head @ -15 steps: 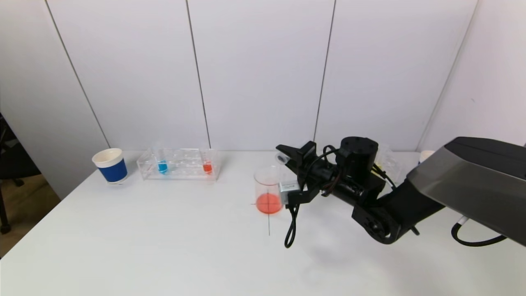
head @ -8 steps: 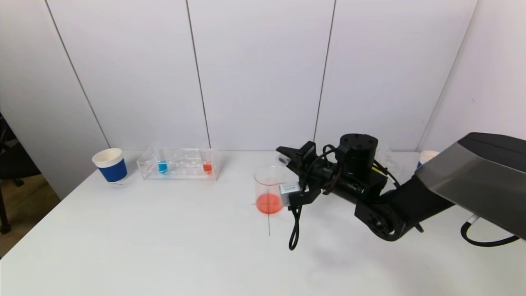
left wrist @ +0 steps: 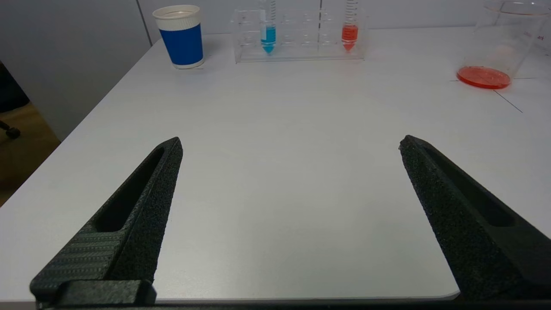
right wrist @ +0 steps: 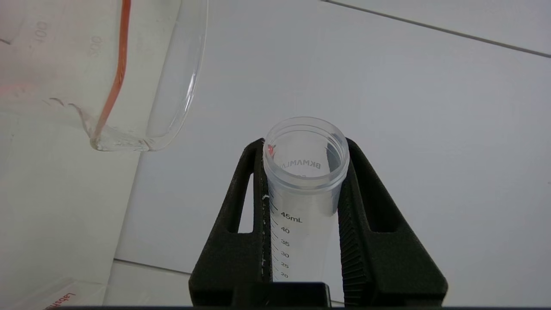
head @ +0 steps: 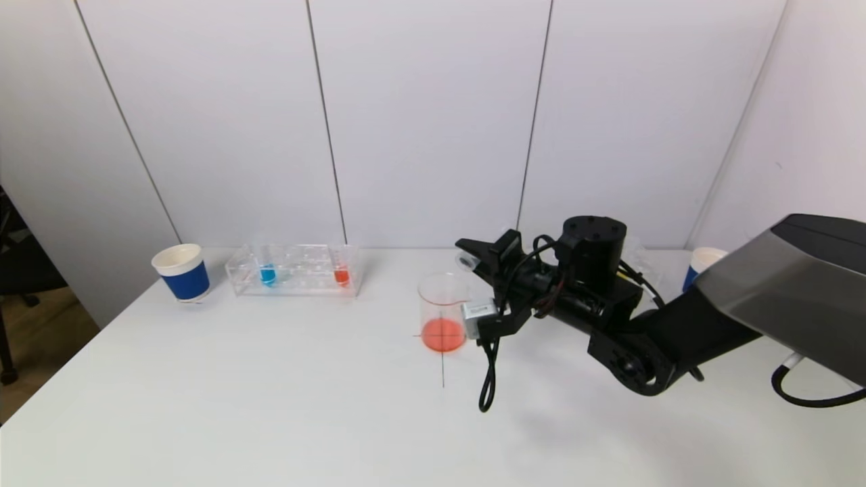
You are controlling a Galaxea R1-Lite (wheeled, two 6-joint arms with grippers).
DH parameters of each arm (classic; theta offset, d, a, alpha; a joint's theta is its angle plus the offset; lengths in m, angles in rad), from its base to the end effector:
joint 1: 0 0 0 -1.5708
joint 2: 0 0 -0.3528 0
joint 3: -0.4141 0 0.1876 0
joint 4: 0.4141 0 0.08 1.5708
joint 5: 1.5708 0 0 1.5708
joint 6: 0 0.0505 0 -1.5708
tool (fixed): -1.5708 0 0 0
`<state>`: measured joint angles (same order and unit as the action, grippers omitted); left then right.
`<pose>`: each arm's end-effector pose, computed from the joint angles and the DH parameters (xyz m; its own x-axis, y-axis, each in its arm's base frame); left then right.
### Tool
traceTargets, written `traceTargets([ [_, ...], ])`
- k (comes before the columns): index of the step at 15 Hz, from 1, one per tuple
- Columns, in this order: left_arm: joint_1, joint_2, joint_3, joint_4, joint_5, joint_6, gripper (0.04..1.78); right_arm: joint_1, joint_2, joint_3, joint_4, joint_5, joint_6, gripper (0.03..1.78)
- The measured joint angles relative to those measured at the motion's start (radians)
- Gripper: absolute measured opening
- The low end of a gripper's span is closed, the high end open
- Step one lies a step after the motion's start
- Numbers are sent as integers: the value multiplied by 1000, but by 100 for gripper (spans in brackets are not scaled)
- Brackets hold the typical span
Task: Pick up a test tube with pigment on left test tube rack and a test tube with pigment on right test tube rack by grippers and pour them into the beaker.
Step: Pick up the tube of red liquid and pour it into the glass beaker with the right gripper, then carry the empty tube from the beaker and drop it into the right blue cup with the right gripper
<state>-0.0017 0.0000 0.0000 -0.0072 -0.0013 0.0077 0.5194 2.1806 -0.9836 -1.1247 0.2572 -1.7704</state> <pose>-0.0506 0.0000 0.0764 1.0000 -0.0030 0.0072 0.0029 1.0000 0.0077 0.3960 0.2412 0.1476 0.7111 0.6996 -0.0699 0.0774 -0.1766 -0.9812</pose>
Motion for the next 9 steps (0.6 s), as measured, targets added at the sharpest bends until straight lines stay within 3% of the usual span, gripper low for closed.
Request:
traceTargets([
  [4,0,0,0,0,0,0,176,2,-2,4,-14,6,41,50],
  [7,0,0,0,0,0,0,176,11,-4,10,-70,-2,167,50],
  [9,0,0,0,0,0,0,176,16,-8,22,-119,-47,260,50],
])
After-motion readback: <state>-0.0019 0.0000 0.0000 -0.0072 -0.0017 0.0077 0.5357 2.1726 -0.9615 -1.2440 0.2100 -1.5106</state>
